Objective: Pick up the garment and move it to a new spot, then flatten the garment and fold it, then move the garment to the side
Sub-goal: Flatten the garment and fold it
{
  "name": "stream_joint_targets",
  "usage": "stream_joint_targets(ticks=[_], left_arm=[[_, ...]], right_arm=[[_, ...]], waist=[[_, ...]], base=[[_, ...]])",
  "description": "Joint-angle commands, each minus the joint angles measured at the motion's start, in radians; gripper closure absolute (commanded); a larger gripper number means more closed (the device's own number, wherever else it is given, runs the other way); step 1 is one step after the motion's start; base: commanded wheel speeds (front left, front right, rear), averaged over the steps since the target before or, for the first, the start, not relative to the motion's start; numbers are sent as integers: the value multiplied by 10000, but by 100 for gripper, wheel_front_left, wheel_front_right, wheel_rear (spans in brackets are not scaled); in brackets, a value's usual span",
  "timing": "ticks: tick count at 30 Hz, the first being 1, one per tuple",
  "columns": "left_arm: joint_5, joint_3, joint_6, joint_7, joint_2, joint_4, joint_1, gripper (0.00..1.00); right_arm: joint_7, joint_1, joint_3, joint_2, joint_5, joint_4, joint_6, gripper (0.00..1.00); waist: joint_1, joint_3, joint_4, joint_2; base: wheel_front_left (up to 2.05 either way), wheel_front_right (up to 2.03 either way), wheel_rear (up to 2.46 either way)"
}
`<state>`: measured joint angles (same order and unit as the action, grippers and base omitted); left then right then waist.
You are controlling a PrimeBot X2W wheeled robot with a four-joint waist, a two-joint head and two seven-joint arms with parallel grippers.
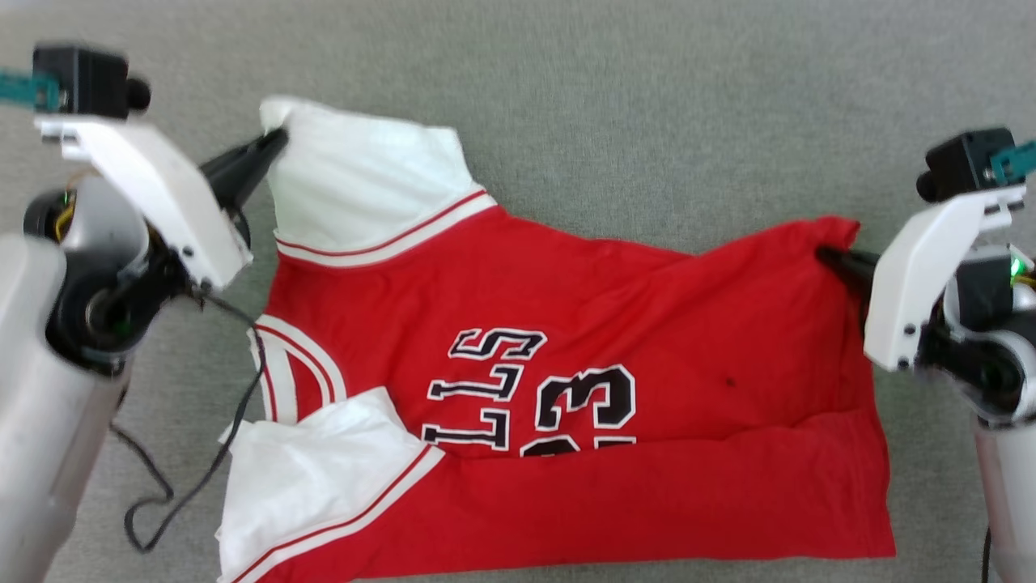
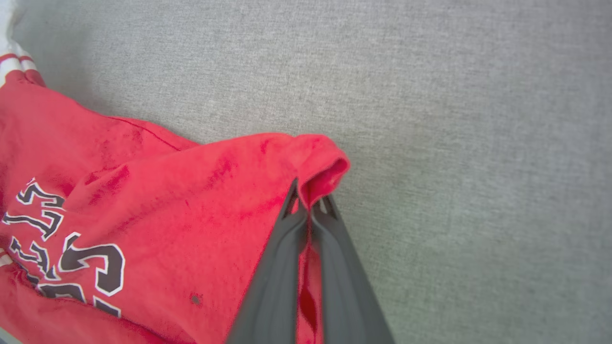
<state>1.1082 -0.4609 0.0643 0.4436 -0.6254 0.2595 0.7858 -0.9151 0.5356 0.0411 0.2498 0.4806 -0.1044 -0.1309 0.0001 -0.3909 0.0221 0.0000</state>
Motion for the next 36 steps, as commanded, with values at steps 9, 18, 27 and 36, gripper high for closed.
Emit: stream_joint_targets(ticks=[9, 18, 27, 36], left_arm=[[899, 754, -829, -1429, -311, -1292, -4013, 100], [1610, 636, -1564, -1960, 105, -1861, -7163, 100], [1314, 386, -1654, -2775, 652, -1263, -8003, 0], [-100, 666, -2531, -4913, 726, -2282, -8593, 0]], right_arm=[[459, -2654, -445, -45, 304, 447, 4, 100], [1347, -4702, -1032, -334, 431, -23, 4, 78], [2652, -5950, -1107, -410, 323, -227, 4, 0], [2776, -6936, -1700, -280, 70, 1346, 4, 0]], waist=[[-1, 2229, -501, 0], [-1, 2880, -685, 0], [-1, 3282, -587, 0], [-1, 4026, -313, 0]], base=[[0, 0, 0], [0, 0, 0], [0, 0, 0], [0, 0, 0]])
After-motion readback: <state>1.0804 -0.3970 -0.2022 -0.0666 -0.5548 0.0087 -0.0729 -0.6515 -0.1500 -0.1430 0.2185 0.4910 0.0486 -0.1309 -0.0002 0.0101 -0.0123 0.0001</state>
